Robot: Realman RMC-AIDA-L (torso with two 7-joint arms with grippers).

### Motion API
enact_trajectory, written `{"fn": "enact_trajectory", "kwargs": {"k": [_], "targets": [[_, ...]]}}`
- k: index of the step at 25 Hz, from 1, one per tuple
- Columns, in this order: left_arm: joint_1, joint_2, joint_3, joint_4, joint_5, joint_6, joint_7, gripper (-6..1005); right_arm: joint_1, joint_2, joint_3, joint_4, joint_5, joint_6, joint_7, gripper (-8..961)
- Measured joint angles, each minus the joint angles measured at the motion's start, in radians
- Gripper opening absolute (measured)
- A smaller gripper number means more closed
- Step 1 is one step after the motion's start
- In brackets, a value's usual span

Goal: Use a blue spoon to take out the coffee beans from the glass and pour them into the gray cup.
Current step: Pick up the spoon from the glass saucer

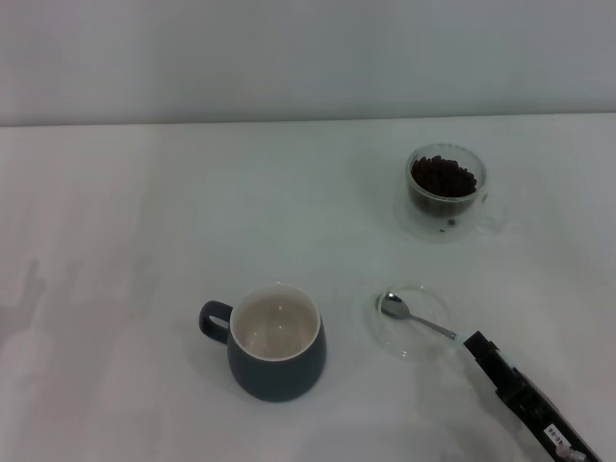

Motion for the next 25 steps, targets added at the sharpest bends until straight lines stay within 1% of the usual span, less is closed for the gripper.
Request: {"fn": "enact_trajectory", "kwargs": {"k": [9,15,20,25], "targets": [[-0.001,0.000,0.000,0.000,0.000,0.000,0.000,835,0.000,-0.001,-0.002,-0.001,0.000,0.013,0.012,364],[0.000,0.000,0.000,0.000,0.000,-0.001,0.000,835,0.000,-0.002,-0.006,-0.001,0.000,0.010,0.013,288],[0.000,0.000,0.000,0.000,0.000,-0.001,0.000,835,0.000,-0.002,-0.009,-0.001,0.000,0.005,0.014,150],[-0.002,0.000,0.000,0.000,0.000,-0.002,0.000,835,0.000,-0.002,-0.011,-0.001,-0.004,0.001,0.019,151]]}}
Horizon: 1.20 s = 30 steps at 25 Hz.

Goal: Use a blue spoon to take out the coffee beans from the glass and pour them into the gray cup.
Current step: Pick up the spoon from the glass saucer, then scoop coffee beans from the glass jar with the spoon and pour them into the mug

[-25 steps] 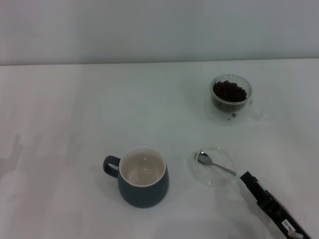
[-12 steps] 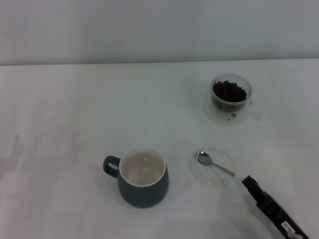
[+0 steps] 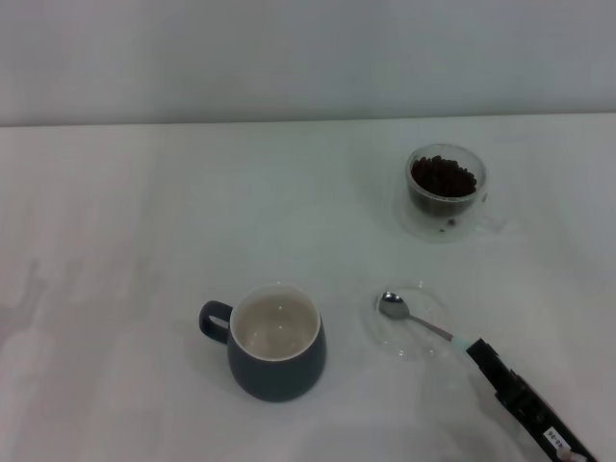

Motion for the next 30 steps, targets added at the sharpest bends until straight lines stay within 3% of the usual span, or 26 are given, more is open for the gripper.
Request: {"fn": "enact_trajectory", "kwargs": {"k": [16,23,30], "targets": [[-0.004,0.000,0.000,0.000,0.000,-0.001,0.000,835,-0.008,-0.008,-0.044,-0.146,-0.051,-0.061,0.207,153],[-0.007,0.000,-0.004,0.010,-0.001,-0.001,0.001,834,-0.017,-0.010,-0.096,-0.276,-0.050,-0.132,0.340,154],[-0.007,0.000,-0.008,0.021,-0.007,0.000,0.001,834,0.008,-0.011,-0.131,-0.524,-0.050,-0.202,0.483,155]]}}
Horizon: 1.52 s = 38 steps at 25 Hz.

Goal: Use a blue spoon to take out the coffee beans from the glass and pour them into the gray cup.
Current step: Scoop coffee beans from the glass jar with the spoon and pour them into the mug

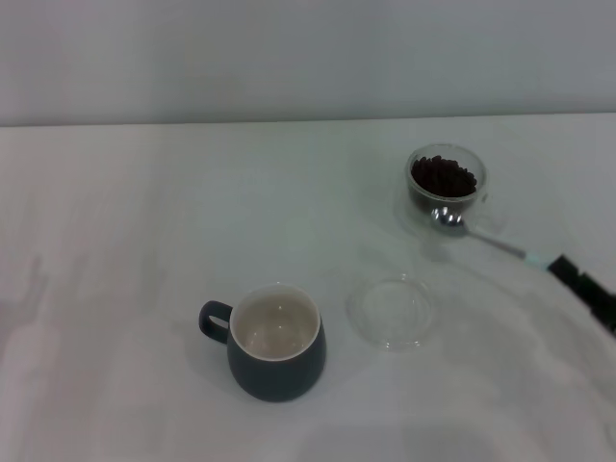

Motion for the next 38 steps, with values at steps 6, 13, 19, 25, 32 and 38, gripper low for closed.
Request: {"fn": "enact_trajectory", "kwargs": {"k": [6,13,19,25,32,38], "targets": [[-0.007,0.001,-0.002,0.004,-0.011,0.000,0.001,834,0.062,-0.013,-0.097,-0.257,0.000,0.049,0.158,156],[-0.016,0.000,-0.003,0.004,-0.032,-0.007,0.005,835,0.148,-0.104,-0.249,-0.468,-0.002,0.181,0.332,156],[-0.018,0.000,-0.003,0.004,-0.041,-0.021,0.004,835,0.182,-0.128,-0.261,-0.725,-0.171,0.221,0.497,157],[-0.022,-0.001,-0.003,0.004,-0.042,-0.054,0.000,834,0.225,-0.126,-0.258,-0.941,-0.430,0.218,0.662,158],[-0.021,-0.002,-0.003,0.030,-0.100,-0.103,-0.001,834,0.252,-0.138,-0.264,-1.021,-0.487,0.163,0.682,159],[-0.022,-0.004,-0.003,0.045,-0.120,-0.125,-0.001,834,0.279,-0.104,-0.265,-1.128,-0.622,0.140,0.732,160]]}}
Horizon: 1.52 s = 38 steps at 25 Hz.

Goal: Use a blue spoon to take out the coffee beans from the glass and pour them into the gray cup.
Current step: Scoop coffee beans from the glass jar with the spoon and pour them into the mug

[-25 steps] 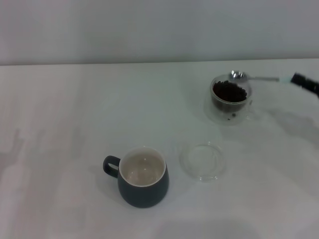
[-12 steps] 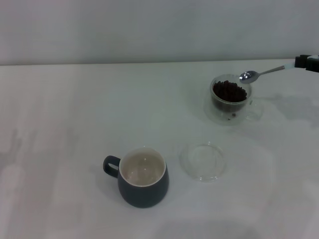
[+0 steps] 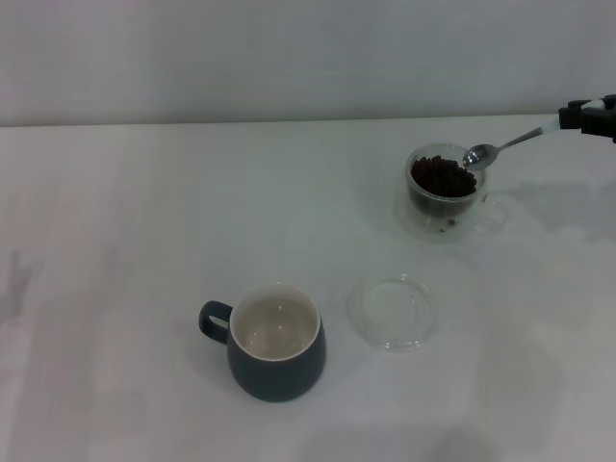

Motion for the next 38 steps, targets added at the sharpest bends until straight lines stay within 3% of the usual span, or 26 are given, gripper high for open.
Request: {"fn": "enact_trajectory", "kwargs": {"k": [2,9,24,30,38], "targets": [[0.000,0.000,0.000,0.005,-0.001,-0.002,0.000,835,0.010,0.013,0.000,-0.033,-0.044,-0.002,0.015,160],[-0.001,0.000,0.000,0.011,-0.002,-0.014,0.000,835,0.048,0.030,0.000,-0.053,-0.130,-0.004,0.036,161],[-0.002,0.000,0.003,0.013,0.002,-0.014,0.000,834,0.069,0.070,-0.062,-0.040,-0.194,0.078,0.039,163],[-0.002,0.002,0.005,0.013,0.006,-0.013,0.000,834,0.072,0.077,-0.062,-0.012,-0.205,0.087,0.039,164],[-0.002,0.003,0.006,0.012,0.006,-0.013,0.002,835,0.054,0.104,-0.050,-0.003,-0.195,0.102,0.093,165]]}}
